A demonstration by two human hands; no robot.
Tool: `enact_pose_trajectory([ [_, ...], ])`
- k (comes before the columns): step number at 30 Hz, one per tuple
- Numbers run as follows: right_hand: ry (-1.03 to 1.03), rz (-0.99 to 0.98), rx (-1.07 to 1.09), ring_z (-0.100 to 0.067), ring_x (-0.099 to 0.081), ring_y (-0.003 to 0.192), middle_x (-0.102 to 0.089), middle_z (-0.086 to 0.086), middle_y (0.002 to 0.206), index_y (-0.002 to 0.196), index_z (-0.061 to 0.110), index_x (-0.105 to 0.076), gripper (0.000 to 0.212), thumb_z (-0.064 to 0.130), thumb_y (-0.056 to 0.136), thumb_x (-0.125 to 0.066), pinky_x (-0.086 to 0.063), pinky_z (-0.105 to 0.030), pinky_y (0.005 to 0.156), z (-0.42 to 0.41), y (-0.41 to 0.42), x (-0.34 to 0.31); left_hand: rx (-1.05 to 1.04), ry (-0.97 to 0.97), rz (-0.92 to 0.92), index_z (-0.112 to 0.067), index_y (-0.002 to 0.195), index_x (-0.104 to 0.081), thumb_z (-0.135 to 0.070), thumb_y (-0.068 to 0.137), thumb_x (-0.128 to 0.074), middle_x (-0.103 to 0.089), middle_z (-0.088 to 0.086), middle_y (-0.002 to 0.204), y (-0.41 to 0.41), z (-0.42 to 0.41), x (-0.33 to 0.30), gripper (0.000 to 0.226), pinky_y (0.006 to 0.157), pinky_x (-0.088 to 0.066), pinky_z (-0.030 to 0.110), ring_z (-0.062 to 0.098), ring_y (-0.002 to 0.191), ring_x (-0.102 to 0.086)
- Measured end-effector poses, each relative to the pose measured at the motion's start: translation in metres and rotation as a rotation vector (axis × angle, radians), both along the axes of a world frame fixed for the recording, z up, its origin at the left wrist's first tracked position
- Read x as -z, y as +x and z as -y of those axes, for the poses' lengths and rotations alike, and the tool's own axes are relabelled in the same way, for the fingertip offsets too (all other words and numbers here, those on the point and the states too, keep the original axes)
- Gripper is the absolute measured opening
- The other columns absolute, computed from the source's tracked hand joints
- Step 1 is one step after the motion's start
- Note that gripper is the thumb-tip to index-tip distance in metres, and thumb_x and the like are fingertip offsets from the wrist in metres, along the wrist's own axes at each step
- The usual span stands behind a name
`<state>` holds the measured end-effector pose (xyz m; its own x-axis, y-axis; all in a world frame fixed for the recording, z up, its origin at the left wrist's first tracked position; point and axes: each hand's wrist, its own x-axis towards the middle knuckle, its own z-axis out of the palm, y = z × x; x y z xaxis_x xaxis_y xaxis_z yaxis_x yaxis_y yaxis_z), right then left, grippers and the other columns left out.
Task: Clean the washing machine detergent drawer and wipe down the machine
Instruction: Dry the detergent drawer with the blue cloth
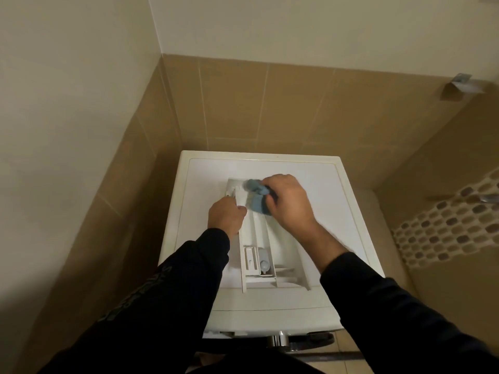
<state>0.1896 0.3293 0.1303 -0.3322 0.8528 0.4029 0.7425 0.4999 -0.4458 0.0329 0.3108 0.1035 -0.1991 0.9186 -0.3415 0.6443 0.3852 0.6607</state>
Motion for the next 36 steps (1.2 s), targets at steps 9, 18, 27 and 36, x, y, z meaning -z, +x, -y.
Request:
enact_pose_trajectory([
  [9,0.0,0.345,-0.268,-0.028,-0.048,0.069,-0.052,-0.005,0.068,0.064,0.014,-0.064,0.015,0.005,0.061,-0.052,-0.045,-0.038,0.057,-0.051,-0.046,0.0,0.13,0.11,-0.22,-0.01,0.084,-0.052,-0.02,0.098,-0.048,-0.049,-0.002,0.069,0.008,-0.013,-0.016,0.018,0.052,-0.03,0.024,0.017,0.071,-0.049],
  [18,-0.039,0.446,-0.06,-0.033,-0.053,0.065,-0.053,-0.011,0.072,0.079,0.013,-0.076,0.012,0.008,0.068,-0.078,-0.031,-0.03,0.054,-0.048,0.003,0.023,0.034,-0.013,-0.157,-0.006,0.09,-0.058,-0.024,0.096,-0.053,-0.051,0.002,0.073,-0.007,-0.02,-0.01,0.019,0.062,-0.041,0.025,0.02,0.073,-0.053],
  [27,0.061,0.44,-0.308,-0.028,-0.048,0.064,-0.048,-0.009,0.068,0.07,0.013,-0.073,0.017,0.013,0.074,-0.056,-0.032,-0.031,0.053,-0.057,-0.049,-0.01,0.105,0.062,-0.206,-0.007,0.096,-0.058,-0.022,0.097,-0.05,-0.056,0.003,0.079,0.01,-0.022,-0.019,0.017,0.057,-0.038,0.024,0.022,0.072,-0.055],
  [36,-0.034,0.464,-0.188,-0.033,-0.052,0.069,-0.052,-0.011,0.075,0.089,0.011,-0.076,0.018,0.008,0.072,-0.078,-0.041,-0.032,0.056,-0.06,0.009,0.017,0.004,0.067,-0.187,-0.007,0.086,-0.055,-0.022,0.098,-0.049,-0.047,-0.001,0.074,-0.007,-0.02,-0.009,0.02,0.055,-0.032,0.02,0.016,0.073,-0.048],
])
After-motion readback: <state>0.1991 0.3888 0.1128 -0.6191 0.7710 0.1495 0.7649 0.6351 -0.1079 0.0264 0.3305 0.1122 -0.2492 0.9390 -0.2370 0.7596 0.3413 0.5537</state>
